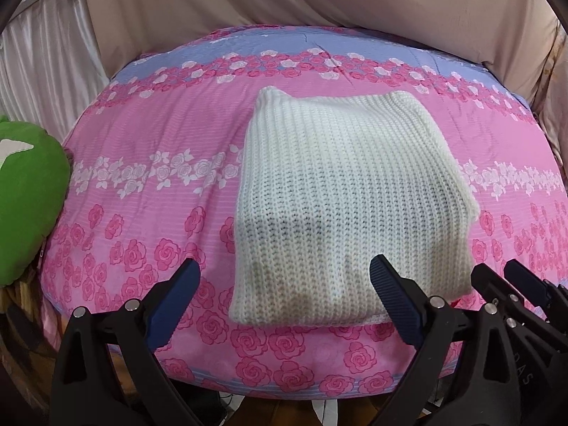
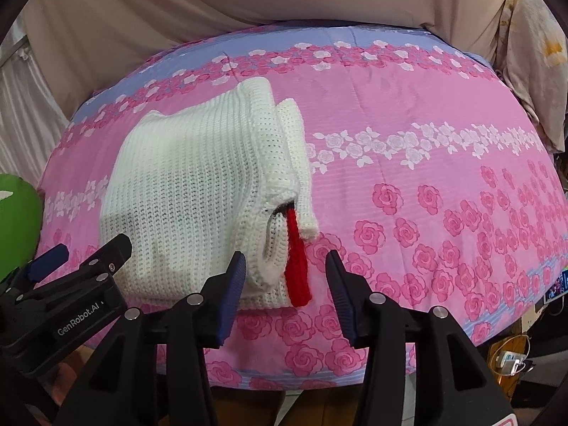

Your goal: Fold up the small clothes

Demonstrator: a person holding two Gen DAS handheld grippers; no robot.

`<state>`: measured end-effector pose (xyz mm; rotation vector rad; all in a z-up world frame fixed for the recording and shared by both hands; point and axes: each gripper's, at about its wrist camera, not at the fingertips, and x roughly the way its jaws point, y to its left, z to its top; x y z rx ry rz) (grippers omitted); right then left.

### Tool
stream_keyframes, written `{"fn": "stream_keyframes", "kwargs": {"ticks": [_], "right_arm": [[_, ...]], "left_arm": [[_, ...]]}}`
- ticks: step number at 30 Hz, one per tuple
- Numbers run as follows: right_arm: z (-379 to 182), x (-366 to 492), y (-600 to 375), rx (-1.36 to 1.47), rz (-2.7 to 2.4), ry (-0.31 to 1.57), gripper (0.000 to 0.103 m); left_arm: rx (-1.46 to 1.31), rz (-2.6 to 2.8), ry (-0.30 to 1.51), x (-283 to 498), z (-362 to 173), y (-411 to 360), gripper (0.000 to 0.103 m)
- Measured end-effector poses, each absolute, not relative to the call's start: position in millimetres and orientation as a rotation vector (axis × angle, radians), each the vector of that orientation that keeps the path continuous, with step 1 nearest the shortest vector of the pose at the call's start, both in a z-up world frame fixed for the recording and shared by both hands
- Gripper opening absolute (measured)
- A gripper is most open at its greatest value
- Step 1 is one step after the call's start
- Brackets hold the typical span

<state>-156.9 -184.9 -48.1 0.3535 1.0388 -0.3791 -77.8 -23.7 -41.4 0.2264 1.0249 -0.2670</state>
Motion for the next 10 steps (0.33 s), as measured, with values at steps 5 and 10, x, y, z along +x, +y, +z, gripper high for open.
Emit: {"fn": "stream_keyframes", "kwargs": {"ticks": [5, 10], "right_arm": [[-48.2, -153.9, -178.3, 0.331, -0.366, 1.041, 0.048], [-45.8, -152.1, -174.4, 0.316, -0.367, 1.033, 0.051]], "left_arm": [[0.257, -0.247, 0.998, -80.6, -39.1, -24.0, 0.094], [0.269, -0.25, 0.997, -81.7, -39.3, -26.5, 0.094]]}}
